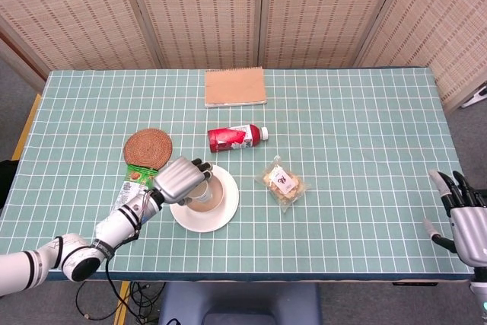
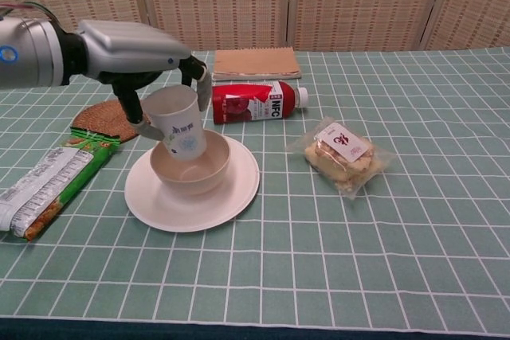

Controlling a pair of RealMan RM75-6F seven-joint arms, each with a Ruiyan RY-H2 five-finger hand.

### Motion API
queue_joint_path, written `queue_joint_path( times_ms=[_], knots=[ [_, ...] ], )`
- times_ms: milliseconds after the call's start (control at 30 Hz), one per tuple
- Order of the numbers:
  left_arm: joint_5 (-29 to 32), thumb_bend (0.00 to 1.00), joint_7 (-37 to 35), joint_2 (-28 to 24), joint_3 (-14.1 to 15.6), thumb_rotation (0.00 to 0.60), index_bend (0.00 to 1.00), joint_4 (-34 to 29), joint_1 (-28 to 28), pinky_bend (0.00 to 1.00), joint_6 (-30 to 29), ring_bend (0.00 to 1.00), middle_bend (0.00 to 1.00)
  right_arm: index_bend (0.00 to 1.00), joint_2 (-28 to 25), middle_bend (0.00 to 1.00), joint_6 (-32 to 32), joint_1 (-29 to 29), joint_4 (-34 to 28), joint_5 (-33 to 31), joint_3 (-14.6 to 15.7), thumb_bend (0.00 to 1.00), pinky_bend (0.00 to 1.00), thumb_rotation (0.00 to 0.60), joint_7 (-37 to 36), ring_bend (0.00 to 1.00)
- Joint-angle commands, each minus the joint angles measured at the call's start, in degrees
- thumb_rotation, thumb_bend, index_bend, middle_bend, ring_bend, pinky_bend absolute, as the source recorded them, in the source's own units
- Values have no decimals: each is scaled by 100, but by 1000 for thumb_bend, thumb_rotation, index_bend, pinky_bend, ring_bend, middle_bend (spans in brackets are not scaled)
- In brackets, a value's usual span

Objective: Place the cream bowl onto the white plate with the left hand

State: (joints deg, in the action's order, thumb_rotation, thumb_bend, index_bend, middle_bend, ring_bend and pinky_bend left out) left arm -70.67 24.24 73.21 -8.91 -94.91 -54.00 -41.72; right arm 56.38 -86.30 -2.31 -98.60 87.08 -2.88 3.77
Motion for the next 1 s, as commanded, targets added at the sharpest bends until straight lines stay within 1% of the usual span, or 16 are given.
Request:
queue_joint_path(
  times_ms=[33, 267, 333, 367, 433, 533, 633, 700, 800, 1000],
  knots=[
    [311, 168, 247, 199, 30, 600, 360, 176, -145, 695, 75, 302, 270, 0, -1, 111, 1, 11, 26, -29, -2, 286, 179, 600, -29, 20],
    [747, 167, 567, 513, 159, 600, 353, 423, -289, 695, 48, 287, 270, 0, 15, 111, 25, 3, 96, -51, -11, 286, 187, 600, -105, 27],
    [846, 168, 694, 570, 218, 600, 341, 479, -323, 670, 36, 284, 269, 0, 18, 111, 35, -3, 111, -52, -14, 286, 187, 600, -115, 27],
    [943, 168, 795, 589, 264, 600, 328, 495, -351, 642, 47, 278, 265, 0, 21, 111, 40, -6, 120, -55, -15, 286, 187, 600, -124, 27],
    [1148, 168, 923, 586, 328, 600, 286, 468, -408, 543, 101, 238, 253, 0, 24, 111, 54, -12, 131, -66, -19, 286, 187, 600, -129, 27],
    [1355, 168, 997, 564, 381, 600, 214, 392, -461, 395, 106, 129, 177, 0, 26, 111, 54, -13, 146, -68, -22, 286, 187, 600, -142, 27],
    [1480, 168, 1036, 503, 426, 600, 138, 282, -486, 305, 58, 52, 104, 0, 24, 111, 52, -10, 149, -75, -23, 286, 187, 600, -147, 27],
    [1537, 168, 1017, 425, 427, 600, 80, 161, -491, 264, 18, 15, 61, 0, 22, 111, 46, -8, 148, -72, -24, 286, 187, 600, -146, 27],
    [1460, 168, 915, 247, 428, 600, 60, -88, -407, 256, -178, 15, 50, 0, 17, 111, 27, 4, 155, -66, -22, 286, 187, 600, -159, 27],
    [1199, 168, 589, -194, 396, 600, 75, -547, -40, 256, -811, 25, 51, 0, 20, 111, 27, 16, 190, -92, -24, 286, 187, 600, -208, 27]
  ],
)
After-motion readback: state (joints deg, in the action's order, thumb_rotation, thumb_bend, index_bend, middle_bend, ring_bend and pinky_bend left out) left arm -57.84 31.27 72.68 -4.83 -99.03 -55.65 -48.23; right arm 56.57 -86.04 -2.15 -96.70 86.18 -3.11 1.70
